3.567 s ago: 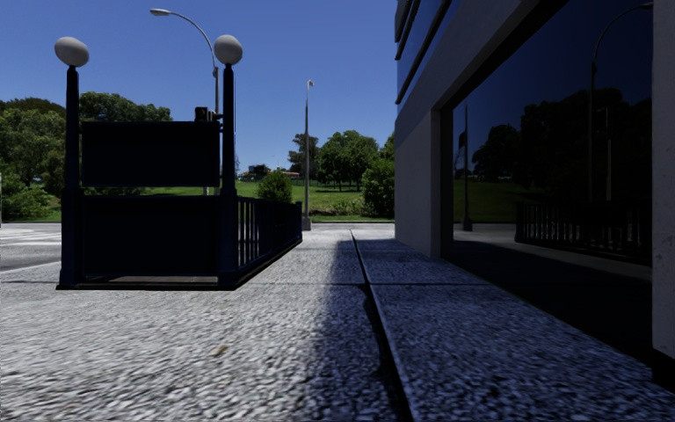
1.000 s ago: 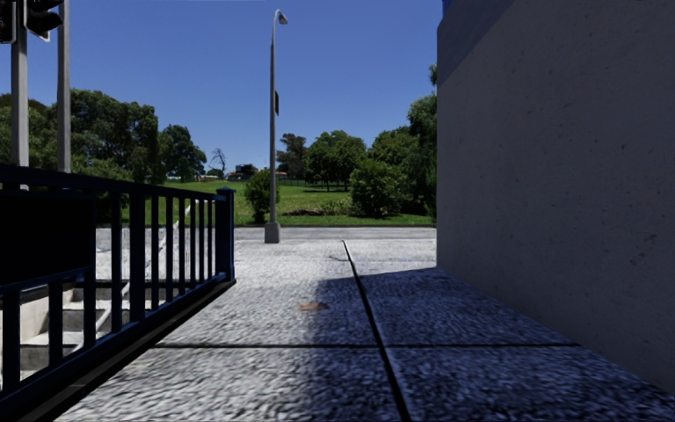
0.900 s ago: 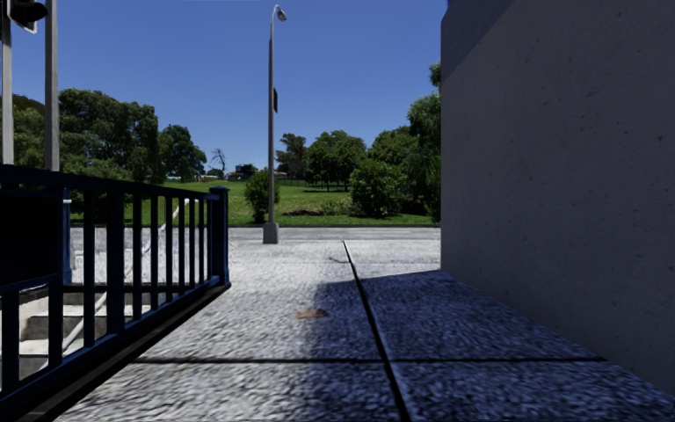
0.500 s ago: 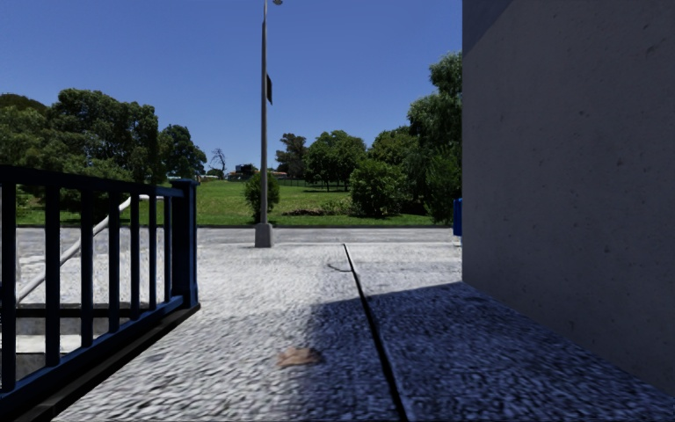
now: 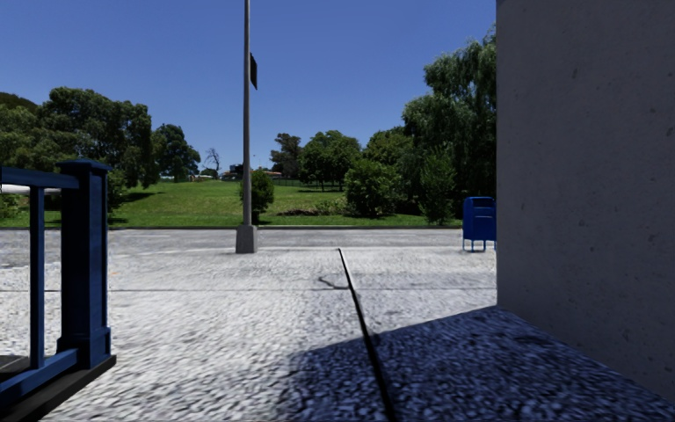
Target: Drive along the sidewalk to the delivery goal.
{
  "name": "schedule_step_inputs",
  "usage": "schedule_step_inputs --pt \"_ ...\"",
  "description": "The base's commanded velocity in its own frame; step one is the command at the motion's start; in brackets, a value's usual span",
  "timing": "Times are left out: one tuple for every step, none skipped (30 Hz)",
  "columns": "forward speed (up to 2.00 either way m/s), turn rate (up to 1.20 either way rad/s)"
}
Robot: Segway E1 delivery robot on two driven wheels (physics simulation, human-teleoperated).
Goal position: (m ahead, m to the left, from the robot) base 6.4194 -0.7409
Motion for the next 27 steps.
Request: schedule_step_inputs --pt "1.94 0.00" --pt "1.94 0.00" --pt "1.94 0.00" --pt "1.94 0.00" --pt "1.94 0.00" --pt "1.94 0.00" --pt "1.94 -0.04" --pt "1.94 -0.07" --pt "1.94 -0.07" --pt "1.94 -0.08" --pt "1.94 -0.08" --pt "1.94 -0.08" --pt "1.94 -0.08" --pt "1.94 -0.08" --pt "1.94 -0.08" --pt "1.94 -0.08" --pt "1.94 -0.08" --pt "1.94 -0.08" --pt "1.94 -0.08" --pt "1.94 -0.08" --pt "1.94 -0.08" --pt "1.94 -0.08" --pt "1.94 -0.08" --pt "1.94 -0.08" --pt "1.94 -0.08" --pt "1.94 -0.08" --pt "1.94 -0.08"
